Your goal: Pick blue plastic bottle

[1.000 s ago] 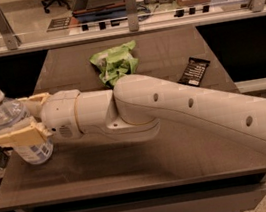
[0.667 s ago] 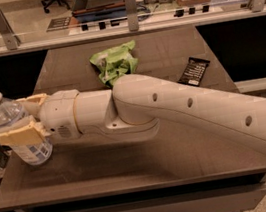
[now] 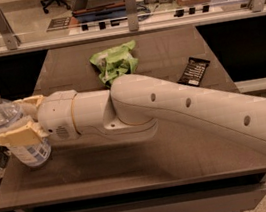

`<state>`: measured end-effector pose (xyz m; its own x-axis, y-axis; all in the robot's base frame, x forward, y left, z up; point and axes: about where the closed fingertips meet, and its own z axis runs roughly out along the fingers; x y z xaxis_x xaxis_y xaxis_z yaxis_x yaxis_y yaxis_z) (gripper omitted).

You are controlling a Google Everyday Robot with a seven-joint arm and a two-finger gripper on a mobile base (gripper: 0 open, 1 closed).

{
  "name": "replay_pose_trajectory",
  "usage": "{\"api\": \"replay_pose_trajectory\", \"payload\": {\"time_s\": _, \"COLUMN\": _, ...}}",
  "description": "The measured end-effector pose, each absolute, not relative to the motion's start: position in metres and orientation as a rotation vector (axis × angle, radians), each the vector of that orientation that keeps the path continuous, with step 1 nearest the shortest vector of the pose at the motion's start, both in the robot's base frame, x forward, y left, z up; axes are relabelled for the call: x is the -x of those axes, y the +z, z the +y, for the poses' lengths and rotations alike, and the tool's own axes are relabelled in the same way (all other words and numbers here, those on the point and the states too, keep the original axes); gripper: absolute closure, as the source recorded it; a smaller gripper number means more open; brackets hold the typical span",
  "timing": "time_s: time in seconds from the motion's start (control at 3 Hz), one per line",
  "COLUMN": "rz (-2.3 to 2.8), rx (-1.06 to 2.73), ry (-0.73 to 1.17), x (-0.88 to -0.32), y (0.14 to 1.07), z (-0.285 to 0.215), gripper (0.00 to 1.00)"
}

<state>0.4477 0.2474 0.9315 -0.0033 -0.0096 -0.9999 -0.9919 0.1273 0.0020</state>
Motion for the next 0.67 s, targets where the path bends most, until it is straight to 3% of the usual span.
{"api": "replay_pose_trajectory", "payload": {"time_s": 0.67, "rz": 1.193, "rx": 1.111, "ry": 1.166, "x": -0.451, "y": 0.947, "z": 0.239, "gripper": 1.0}}
